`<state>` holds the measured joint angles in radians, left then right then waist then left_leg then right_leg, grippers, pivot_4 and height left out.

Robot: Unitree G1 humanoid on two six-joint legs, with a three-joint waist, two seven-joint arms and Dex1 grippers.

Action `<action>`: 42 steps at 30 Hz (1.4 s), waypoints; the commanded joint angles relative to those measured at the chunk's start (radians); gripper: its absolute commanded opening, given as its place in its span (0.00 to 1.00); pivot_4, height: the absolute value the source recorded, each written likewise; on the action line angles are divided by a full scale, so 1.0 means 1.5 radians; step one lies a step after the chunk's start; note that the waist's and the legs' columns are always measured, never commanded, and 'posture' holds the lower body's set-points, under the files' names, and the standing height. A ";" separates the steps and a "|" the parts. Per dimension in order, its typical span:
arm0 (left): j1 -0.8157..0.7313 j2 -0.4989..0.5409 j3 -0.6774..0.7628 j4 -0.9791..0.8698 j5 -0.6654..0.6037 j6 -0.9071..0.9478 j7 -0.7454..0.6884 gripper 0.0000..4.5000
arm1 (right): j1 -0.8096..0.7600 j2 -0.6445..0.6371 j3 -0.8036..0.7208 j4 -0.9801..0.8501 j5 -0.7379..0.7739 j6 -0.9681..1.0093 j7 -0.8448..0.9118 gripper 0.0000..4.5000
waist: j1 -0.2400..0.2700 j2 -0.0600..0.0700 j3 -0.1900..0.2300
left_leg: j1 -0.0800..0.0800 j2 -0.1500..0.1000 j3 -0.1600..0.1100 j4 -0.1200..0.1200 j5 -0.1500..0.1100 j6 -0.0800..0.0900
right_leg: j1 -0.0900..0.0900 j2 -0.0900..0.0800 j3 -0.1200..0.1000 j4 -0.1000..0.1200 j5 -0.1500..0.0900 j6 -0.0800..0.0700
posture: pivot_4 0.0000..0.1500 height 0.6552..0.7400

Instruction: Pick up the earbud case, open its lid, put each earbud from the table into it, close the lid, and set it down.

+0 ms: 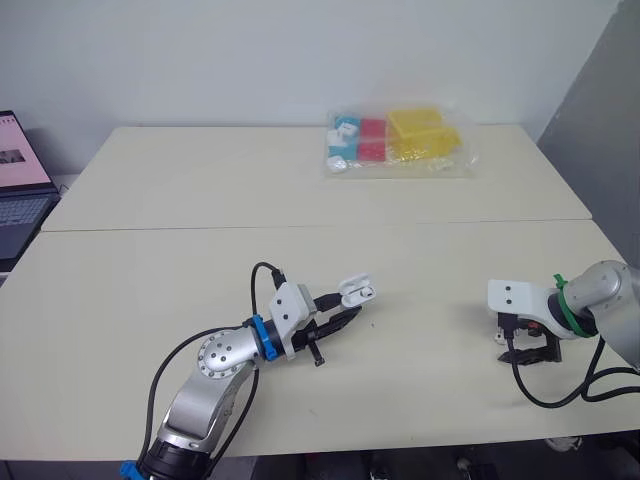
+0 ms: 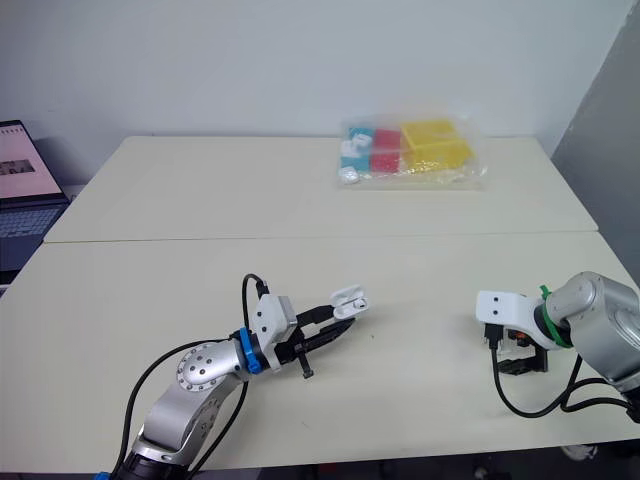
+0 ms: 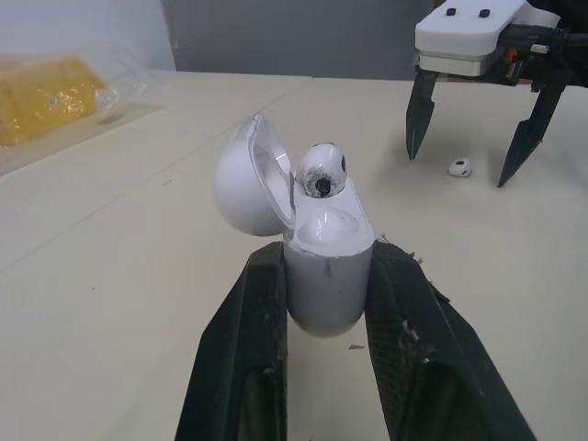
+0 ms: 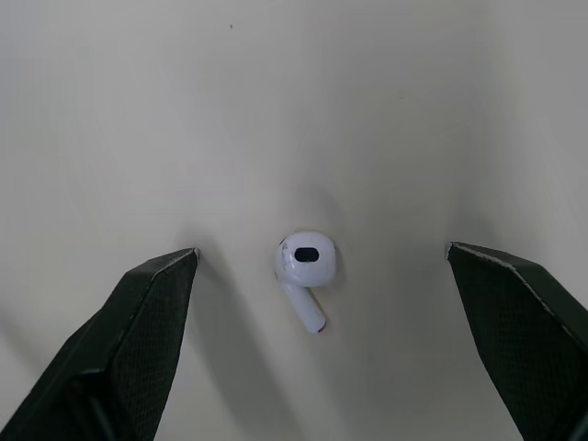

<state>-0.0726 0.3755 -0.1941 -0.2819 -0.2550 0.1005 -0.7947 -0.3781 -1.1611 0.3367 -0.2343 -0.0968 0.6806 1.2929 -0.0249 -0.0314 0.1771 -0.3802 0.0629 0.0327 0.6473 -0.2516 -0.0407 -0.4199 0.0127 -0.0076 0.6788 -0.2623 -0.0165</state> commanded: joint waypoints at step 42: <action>-0.095 -0.071 0.006 0.033 -0.032 -0.017 0.017 0.17 | -0.134 0.362 -0.376 -0.305 0.470 0.261 -0.242 0.09 | 0.001 -0.001 0.000 | -0.001 0.000 -0.001 0.000 0.000 0.000 | 0.000 0.000 0.000 0.000 0.000 0.000 | 1.00 1.00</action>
<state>-0.1963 0.2785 -0.1882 -0.2226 -0.2856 0.0823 -0.7712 -0.5690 -0.6584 -0.1734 -0.6309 0.5432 1.0459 1.0185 -0.0237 -0.0331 0.1769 -0.3821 0.0631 0.0311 0.6476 -0.2516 -0.0408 -0.4198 0.0133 -0.0082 0.6791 -0.2620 -0.0162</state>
